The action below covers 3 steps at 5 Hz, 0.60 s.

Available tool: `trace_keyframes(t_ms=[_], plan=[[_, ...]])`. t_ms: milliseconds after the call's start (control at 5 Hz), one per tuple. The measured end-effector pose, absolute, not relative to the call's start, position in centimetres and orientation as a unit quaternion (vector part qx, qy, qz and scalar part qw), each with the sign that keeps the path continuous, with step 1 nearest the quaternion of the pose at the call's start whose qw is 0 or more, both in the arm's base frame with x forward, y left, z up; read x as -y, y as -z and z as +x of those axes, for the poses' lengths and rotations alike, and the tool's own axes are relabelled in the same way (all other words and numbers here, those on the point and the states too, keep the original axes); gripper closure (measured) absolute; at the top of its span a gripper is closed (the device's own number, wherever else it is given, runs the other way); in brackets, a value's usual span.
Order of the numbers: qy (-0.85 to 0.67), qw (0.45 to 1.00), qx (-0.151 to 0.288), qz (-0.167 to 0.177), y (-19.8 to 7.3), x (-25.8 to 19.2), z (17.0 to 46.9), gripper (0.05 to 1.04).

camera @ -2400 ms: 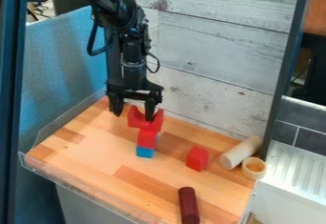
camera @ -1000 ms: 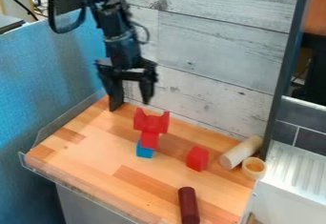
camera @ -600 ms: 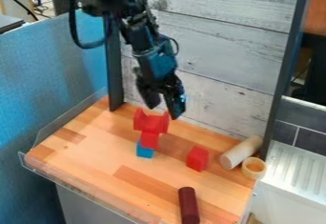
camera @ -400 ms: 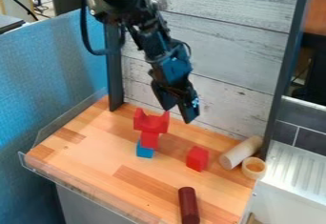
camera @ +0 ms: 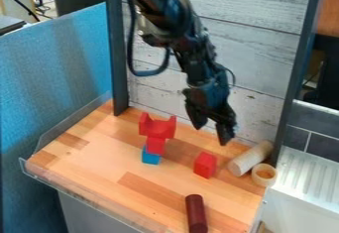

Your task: Put the Cylindricalblock above the tower

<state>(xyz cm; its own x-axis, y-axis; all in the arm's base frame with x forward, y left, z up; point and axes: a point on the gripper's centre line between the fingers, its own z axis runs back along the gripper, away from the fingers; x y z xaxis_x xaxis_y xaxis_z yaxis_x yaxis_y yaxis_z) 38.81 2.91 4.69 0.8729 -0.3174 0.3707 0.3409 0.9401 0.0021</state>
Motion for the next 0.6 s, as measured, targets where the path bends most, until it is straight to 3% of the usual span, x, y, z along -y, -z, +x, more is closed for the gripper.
trace_keyframes(t_ms=[600], plan=[[0.141, 0.976, 0.166, 0.006, -1.5, 0.1, 42.5, 0.085]])
